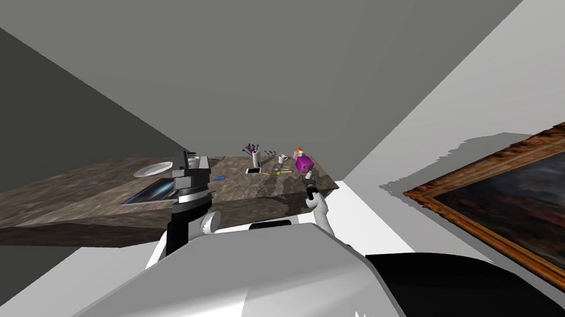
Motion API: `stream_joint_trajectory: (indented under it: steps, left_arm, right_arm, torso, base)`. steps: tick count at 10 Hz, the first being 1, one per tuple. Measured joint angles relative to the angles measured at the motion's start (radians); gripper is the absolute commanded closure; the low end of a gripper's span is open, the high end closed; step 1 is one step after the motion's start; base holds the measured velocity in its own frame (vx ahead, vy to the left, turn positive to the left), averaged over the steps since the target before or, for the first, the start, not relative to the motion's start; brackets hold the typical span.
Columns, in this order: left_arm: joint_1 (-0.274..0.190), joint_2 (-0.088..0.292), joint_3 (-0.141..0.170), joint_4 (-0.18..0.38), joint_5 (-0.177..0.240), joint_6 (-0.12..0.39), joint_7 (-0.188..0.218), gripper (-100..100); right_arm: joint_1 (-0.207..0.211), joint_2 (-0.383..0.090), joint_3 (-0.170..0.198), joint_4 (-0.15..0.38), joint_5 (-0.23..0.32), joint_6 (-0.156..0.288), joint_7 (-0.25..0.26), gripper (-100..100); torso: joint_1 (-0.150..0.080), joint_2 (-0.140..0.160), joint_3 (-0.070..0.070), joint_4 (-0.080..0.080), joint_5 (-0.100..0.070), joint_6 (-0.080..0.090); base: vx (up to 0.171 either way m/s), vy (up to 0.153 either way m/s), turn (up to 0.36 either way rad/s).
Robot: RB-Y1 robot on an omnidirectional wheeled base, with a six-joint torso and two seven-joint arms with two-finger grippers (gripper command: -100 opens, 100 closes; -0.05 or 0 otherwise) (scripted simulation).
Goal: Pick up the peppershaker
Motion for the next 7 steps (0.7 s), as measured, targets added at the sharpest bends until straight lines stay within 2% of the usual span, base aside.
stream_joint_trajectory:
  steps: [3,5,6,7]
  left_arm:
    - [0.0,0.0,0.0,0.0,0.0,0.0,0.0,0]
    - [0.0,0.0,0.0,0.0,0.0,0.0,0.0,0]
    - [0.0,0.0,0.0,0.0,0.0,0.0,0.0,0]
    - [0.0,0.0,0.0,0.0,0.0,0.0,0.0,0]
  right_arm:
    - [0.006,-0.003,0.004,-0.006,0.089,0.007,-0.087,-100]
    - [0.006,-0.003,0.004,-0.006,0.105,0.007,-0.134,-100]
    - [0.033,-0.008,0.027,-0.039,0.13,0.034,-0.164,-100]
    - [0.044,-0.008,0.032,-0.051,0.159,0.051,-0.195,-100]
  torso:
    - [0.002,0.001,0.001,0.0,0.0,0.0]
    - [0.002,0.001,0.001,0.0,0.0,0.0]
    - [0.001,0.0,0.0,0.0,0.0,0.0]
    - [0.0,0.0,0.0,0.0,0.0,0.0]
  base:
    - [0.002,-0.001,-0.003]
    - [0.011,-0.009,0.064]
    - [0.027,-0.029,0.072]
    - [0.014,-0.018,-0.006]
